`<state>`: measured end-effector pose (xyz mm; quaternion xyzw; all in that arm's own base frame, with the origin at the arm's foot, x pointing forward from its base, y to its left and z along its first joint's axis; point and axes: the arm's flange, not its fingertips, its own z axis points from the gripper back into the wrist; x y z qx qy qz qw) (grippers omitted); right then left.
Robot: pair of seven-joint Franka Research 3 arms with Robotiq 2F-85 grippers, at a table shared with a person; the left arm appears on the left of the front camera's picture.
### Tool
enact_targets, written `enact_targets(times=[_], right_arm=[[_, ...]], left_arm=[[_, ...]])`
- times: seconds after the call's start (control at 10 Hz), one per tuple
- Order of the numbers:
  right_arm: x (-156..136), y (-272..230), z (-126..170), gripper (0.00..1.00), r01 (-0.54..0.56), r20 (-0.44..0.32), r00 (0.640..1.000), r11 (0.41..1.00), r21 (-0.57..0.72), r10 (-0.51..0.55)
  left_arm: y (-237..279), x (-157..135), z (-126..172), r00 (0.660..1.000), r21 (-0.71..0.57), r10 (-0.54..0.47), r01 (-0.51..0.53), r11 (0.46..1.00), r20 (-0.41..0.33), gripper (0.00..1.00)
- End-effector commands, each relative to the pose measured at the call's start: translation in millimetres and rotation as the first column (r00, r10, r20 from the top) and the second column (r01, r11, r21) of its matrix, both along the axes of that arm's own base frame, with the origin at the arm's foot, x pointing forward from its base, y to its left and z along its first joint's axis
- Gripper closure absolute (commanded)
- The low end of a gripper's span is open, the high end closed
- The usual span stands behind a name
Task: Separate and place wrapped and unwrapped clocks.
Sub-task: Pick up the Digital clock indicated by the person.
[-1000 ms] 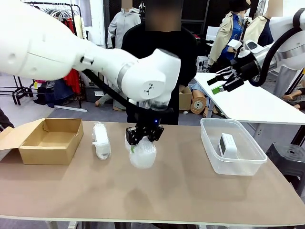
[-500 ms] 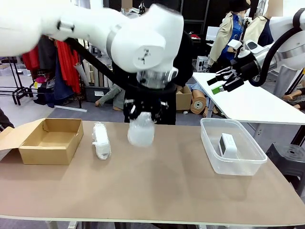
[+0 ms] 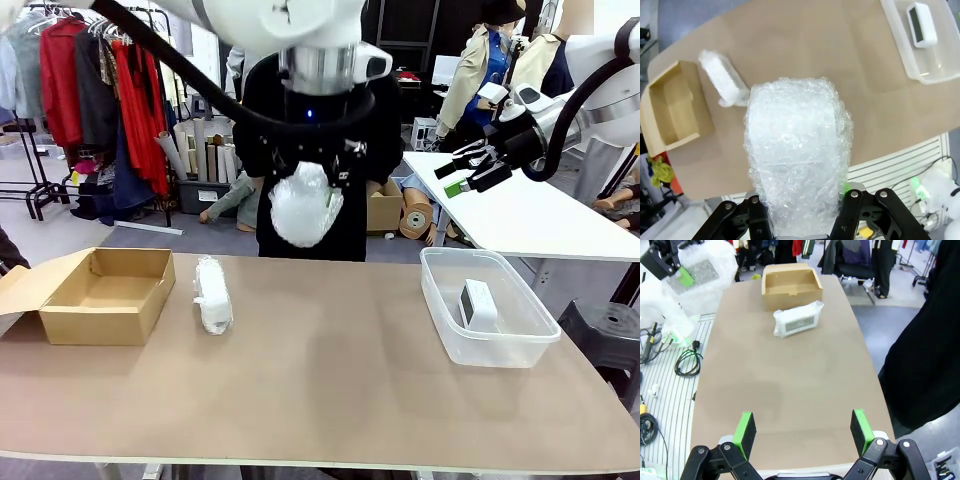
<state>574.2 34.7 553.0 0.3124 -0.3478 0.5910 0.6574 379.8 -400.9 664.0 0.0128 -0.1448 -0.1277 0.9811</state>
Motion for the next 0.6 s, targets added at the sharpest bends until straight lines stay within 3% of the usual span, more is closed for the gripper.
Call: enact_targets(times=[0.0, 0.2, 0.5], right_arm=[[0, 0, 2, 0.00, 0.003, 0.005, 1.000, 1.000, 0.000, -0.003], [0, 0, 2, 0.00, 0.003, 0.005, 1.000, 1.000, 0.000, -0.003], [0, 0, 2, 0.00, 0.003, 0.005, 1.000, 1.000, 0.000, -0.003]], left_arm=[[5, 5, 23, 1.000, 0.025, 0.002, -0.002, 1.000, 0.011, 1.00], [12, 9, 34, 0.998, 0.011, 0.049, -0.049, 0.999, 0.043, 1.00], [7, 0, 24, 1.000, 0.007, 0.006, -0.006, 1.000, 0.011, 1.00]])
